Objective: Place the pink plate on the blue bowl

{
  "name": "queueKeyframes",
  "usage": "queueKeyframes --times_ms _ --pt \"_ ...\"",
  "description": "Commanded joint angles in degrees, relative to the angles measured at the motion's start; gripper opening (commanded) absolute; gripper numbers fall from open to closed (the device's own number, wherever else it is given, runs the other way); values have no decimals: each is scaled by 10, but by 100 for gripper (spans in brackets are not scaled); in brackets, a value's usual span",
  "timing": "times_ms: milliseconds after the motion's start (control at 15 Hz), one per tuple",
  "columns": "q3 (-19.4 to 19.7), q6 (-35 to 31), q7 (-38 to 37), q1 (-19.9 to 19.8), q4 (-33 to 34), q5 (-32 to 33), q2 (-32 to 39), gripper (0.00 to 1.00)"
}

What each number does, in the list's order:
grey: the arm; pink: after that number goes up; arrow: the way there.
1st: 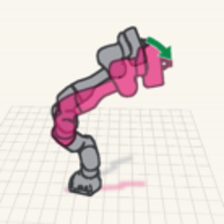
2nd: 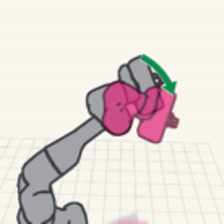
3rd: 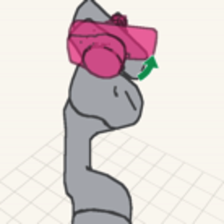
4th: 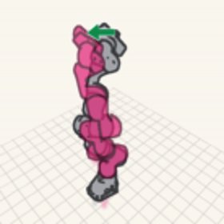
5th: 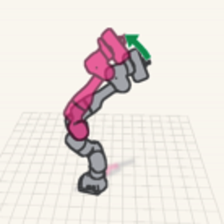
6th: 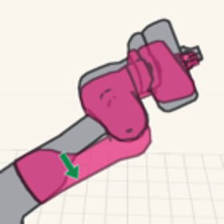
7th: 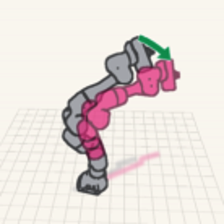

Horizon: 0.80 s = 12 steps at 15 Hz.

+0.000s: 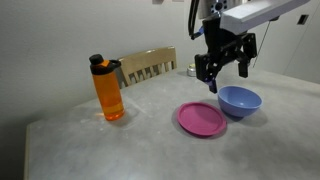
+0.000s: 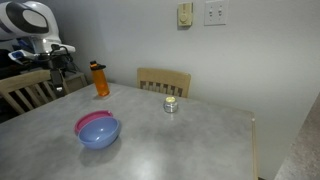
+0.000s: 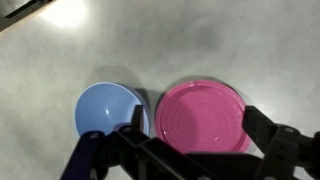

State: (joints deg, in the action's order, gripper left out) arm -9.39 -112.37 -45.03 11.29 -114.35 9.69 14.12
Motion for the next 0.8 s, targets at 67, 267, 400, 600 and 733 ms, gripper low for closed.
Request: queueKeyframes --times_ms 67,267,400,600,733 --pt "21 5 -10 16 63 -3 70 100" --pt "33 -16 -28 15 88 -29 110 100" --pt "40 -29 -36 13 103 -47 135 100" --pt "50 -72 -41 6 117 -90 171 100" --pt "59 -89 -45 4 126 -115 191 100"
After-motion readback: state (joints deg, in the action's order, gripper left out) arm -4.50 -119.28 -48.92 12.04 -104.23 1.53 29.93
